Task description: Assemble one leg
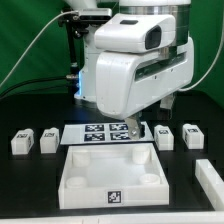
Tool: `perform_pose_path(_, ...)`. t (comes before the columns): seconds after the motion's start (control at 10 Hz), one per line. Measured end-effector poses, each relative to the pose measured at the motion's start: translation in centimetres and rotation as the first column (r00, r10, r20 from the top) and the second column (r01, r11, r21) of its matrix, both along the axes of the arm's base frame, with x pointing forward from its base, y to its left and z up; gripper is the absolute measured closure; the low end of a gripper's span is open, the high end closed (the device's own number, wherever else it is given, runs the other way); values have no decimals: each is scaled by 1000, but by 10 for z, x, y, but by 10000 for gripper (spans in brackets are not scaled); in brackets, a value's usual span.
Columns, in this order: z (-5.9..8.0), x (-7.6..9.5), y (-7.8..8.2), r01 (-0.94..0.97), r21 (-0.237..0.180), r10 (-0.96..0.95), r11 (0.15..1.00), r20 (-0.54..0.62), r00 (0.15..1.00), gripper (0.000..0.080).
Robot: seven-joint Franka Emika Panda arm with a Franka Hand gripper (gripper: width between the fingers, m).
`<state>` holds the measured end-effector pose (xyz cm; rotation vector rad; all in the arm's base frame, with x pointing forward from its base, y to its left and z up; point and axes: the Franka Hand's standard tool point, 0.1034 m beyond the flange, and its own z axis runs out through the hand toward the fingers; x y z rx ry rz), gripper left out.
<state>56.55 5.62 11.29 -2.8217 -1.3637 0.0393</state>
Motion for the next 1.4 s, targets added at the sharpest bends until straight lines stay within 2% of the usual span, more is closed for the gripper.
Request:
perform_pose_path(0.5,-1,-1,-1,-41,1,41,999,1,999,150)
perform_pose_path(0.6,-6,-8,-5,-96,3,96,995,9,995,150)
perform_pose_path(0.8,-18,-51,-19,-345,7,345,939,6,939,150)
perform_pose_path(0.9,-24,-71,-32,-444,10,444,896,5,896,150)
perform_pose_path(1.1,-41,-99,-54,-640,24,640,768,2,768,150)
perform_pose_path(1.2,-51,-116,-61,-666,33,666,745,1,746,150)
perform_pose_path(1.4,-71,-129,-59,-623,50,624,780,-10,781,150)
